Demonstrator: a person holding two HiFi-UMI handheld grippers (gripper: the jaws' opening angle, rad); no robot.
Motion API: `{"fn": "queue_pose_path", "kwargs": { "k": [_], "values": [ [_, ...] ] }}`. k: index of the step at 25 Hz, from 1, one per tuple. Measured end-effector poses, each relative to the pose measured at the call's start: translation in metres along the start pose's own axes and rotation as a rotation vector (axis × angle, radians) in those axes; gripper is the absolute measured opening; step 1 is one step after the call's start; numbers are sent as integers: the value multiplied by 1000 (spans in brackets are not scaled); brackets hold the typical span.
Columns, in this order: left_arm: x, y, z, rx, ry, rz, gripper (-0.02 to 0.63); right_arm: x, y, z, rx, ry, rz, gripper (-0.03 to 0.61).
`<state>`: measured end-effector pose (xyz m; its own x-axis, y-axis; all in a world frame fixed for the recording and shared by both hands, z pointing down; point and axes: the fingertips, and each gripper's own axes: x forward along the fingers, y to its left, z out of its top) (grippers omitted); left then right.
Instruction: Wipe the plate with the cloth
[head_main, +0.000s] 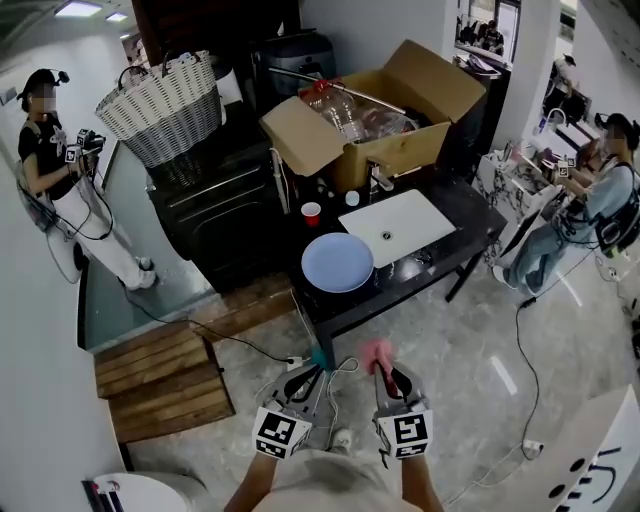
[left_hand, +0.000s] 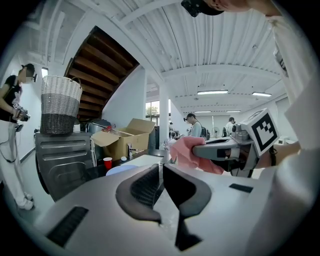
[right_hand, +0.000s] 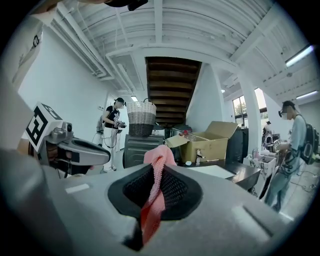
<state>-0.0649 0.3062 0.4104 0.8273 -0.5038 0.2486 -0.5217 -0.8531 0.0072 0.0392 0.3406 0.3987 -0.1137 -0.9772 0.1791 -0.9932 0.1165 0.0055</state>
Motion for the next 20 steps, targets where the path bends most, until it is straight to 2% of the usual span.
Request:
{"fn": "queue_pose_path", "kwargs": {
  "k": [4,9,14,20],
  "values": [
    [0,7,-1,-20,11,42,28,14,3,3,11,3,51,25],
    [1,21,2,-30,-5,83,28,31,8,3,-26,10,103,25],
    [7,31,2,-43,-5,87,28,44,9,7,-11,6,105,25],
    [25,53,8,-19,-20,73,28,66,-2,12,-33,-10,74,25]
  ]
}}
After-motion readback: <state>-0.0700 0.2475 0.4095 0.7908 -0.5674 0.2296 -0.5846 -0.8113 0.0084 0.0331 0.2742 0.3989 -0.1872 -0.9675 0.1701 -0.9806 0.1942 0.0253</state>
